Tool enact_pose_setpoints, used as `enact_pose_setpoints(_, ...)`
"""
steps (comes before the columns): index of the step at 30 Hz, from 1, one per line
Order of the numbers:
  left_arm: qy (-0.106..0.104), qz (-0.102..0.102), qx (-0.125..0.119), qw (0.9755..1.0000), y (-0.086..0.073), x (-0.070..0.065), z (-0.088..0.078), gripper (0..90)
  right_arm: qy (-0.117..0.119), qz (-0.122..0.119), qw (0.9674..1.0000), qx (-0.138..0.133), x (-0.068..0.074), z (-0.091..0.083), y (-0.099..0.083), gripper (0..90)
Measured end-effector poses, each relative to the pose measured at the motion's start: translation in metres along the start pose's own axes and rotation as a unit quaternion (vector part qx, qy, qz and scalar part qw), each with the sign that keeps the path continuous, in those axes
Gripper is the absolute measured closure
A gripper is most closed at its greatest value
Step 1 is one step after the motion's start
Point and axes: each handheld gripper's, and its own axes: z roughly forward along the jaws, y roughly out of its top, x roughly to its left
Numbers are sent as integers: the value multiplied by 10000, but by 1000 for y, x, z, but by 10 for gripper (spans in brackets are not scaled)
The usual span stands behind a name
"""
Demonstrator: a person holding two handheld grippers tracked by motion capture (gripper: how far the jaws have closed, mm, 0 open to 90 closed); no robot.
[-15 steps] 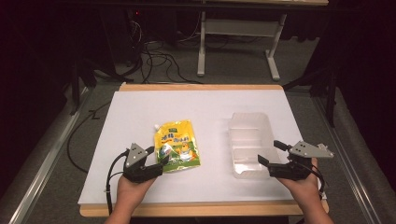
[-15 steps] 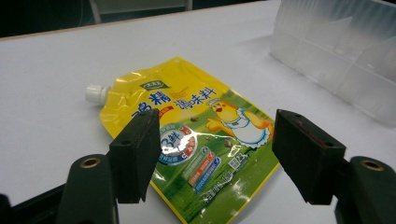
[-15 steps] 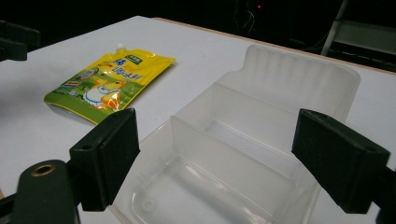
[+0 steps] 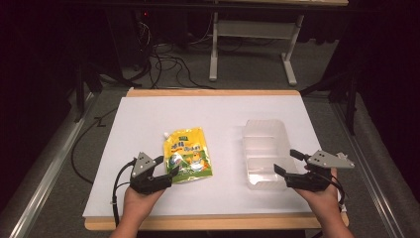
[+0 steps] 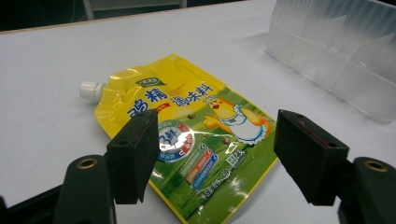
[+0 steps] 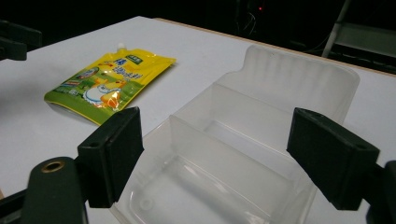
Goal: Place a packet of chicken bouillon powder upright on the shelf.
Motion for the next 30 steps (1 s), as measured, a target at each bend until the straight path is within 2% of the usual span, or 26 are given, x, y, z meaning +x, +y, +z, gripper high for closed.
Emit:
enact_pose_setpoints(6,-6,38,-26,10000,0,-1,0,320,9,-87,10000,-17,0,0,0,204)
enact_pose_setpoints(10,-5,70,-72,9999,0,-2,-1,291,68,-185,9998,36,2,2,0,197)
enact_pose_setpoints(19,33,137,-147,9998,2,-4,-2,224,101,-145,9998,114,2,5,-1,149)
enact_pose_setpoints(25,188,185,-5,9997,2,-2,5,184,93,-118,9998,121,3,5,-1,149)
enact_pose_setpoints(30,266,-48,184,9995,0,7,22,204,114,-170,9997,164,3,7,-1,146)
